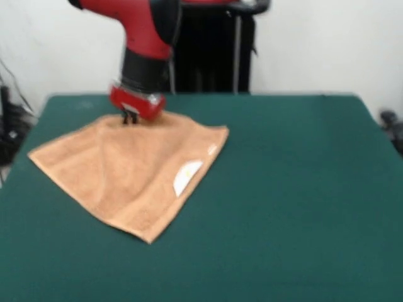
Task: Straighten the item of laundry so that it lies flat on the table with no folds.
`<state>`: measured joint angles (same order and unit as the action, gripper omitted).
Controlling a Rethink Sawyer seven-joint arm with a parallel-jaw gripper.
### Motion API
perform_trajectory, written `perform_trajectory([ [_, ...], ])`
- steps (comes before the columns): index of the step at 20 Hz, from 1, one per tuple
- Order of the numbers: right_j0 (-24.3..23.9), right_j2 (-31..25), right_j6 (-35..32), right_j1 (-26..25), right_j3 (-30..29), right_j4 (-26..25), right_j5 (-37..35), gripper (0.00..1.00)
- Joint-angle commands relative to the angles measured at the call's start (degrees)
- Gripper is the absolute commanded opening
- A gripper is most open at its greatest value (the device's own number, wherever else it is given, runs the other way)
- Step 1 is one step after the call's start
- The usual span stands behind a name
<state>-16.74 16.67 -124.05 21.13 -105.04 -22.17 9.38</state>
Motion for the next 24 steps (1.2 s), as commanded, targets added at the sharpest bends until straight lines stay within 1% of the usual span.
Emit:
perform_trajectory([
  [1, 1.82, -6.77, -8.78, -9.26, 3.01, 4.56, 2.5, 0.0],
  [15, 2.61, -6.23, -7.97, -9.12, 3.04, 4.81, 1.25, 0.0],
  [16, 2.64, -6.24, -7.85, -9.13, 2.99, 4.87, 1.05, 1.0],
  [20, 3.19, -5.72, -7.77, -9.24, 2.99, 5.08, 1.2, 1.0],
  [22, 4.13, -4.64, -8.24, -9.4, 2.94, 5.6, 2.76, 1.0],
  [24, 3.56, -5.25, -8.33, -9.25, 2.57, 5.54, 2.46, 1.0],
])
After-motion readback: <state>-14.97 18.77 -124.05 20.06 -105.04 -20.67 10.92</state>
